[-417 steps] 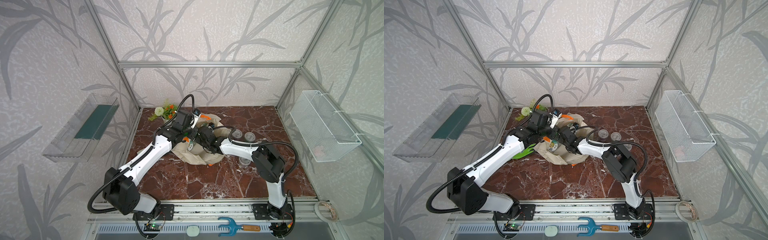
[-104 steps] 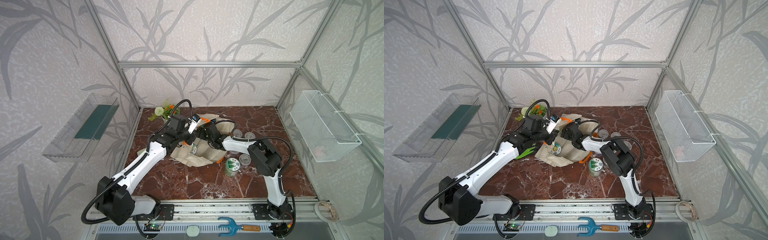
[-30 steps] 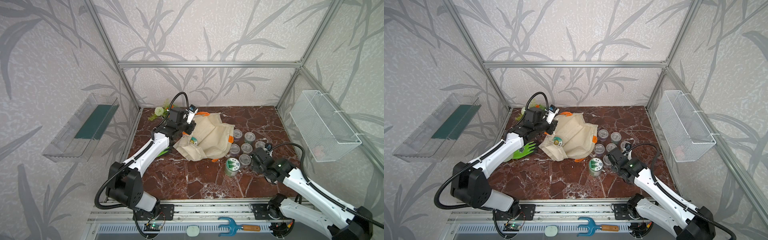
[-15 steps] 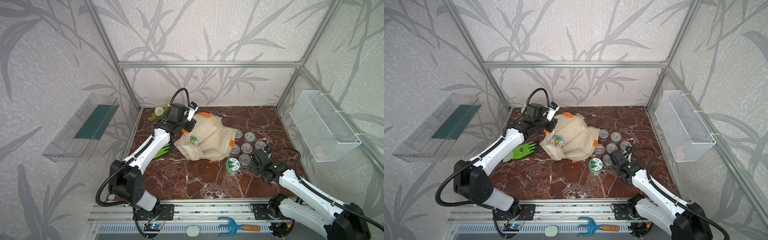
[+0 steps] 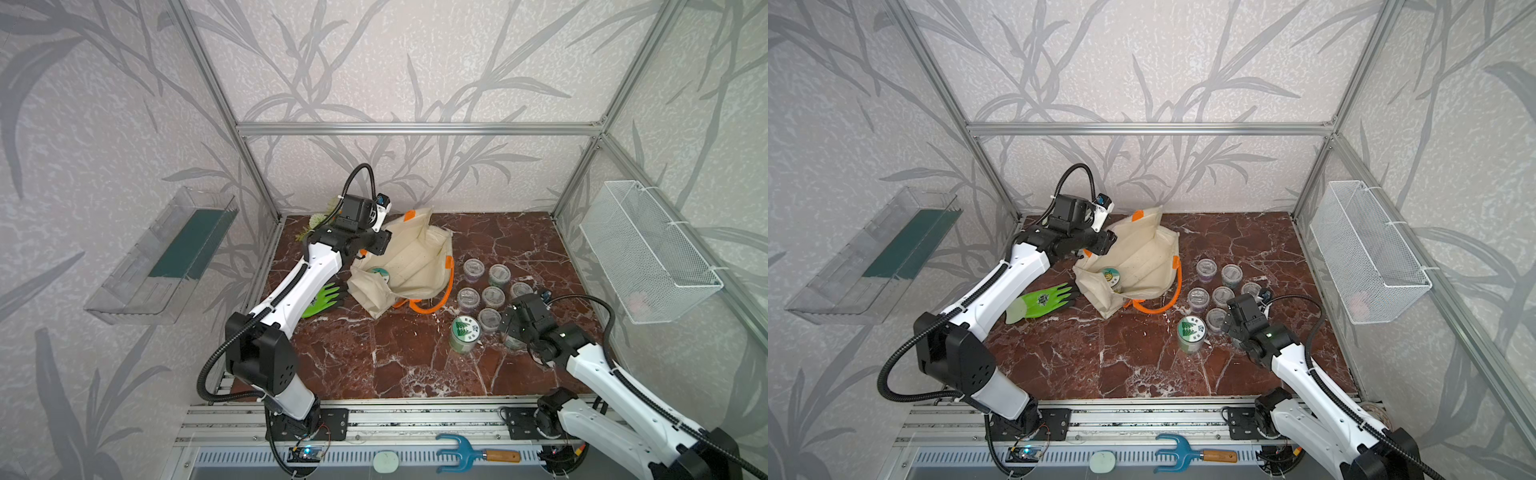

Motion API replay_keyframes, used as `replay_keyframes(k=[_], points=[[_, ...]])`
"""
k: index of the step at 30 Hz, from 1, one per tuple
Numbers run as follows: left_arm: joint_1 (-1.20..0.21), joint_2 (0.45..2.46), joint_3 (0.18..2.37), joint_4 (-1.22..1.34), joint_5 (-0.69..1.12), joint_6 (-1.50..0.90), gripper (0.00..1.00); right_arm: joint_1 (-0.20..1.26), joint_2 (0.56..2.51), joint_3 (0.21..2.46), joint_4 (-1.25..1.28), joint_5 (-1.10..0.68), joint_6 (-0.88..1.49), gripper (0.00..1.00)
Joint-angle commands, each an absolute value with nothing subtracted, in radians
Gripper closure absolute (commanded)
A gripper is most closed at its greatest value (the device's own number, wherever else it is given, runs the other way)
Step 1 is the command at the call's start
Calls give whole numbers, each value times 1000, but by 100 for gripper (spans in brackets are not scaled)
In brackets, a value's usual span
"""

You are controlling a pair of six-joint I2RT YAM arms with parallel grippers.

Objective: Take out the seed jars from the canvas bag
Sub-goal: Place the seed jar at the center of the board, then adjust the canvas bag at the center of the board.

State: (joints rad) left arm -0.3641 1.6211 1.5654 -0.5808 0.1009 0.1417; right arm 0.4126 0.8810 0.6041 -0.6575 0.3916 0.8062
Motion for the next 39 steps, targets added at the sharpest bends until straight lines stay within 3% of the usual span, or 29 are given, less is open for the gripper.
replay_keyframes(k=[1, 10, 12, 23, 27, 32, 34, 37, 39], points=[[-353, 1645, 1627, -706, 23, 112, 30, 399, 850, 670, -688, 404, 762, 0], [-291, 1636, 1702, -773, -101, 35, 16, 391, 850, 729, -677, 389, 720, 0], [-283, 1638, 1718, -789, -144, 40, 6, 390, 847, 733, -674, 383, 718, 0], [-261, 1755, 1810, -931, -6, 19, 6, 385, 823, 774, -682, 380, 684, 1], [-260, 1821, 1865, -978, 25, 23, 10, 385, 812, 815, -699, 373, 665, 1], [-260, 1931, 2005, -1138, 53, 48, 22, 389, 803, 873, -684, 324, 604, 1], [-261, 1969, 2052, -1188, 68, 59, 46, 422, 827, 911, -682, 315, 586, 1], [-265, 1974, 2055, -1176, 81, 64, 96, 547, 881, 972, -674, 380, 577, 1], [-272, 1953, 2038, -1136, 93, 78, 100, 651, 922, 1011, -634, 427, 578, 1]])
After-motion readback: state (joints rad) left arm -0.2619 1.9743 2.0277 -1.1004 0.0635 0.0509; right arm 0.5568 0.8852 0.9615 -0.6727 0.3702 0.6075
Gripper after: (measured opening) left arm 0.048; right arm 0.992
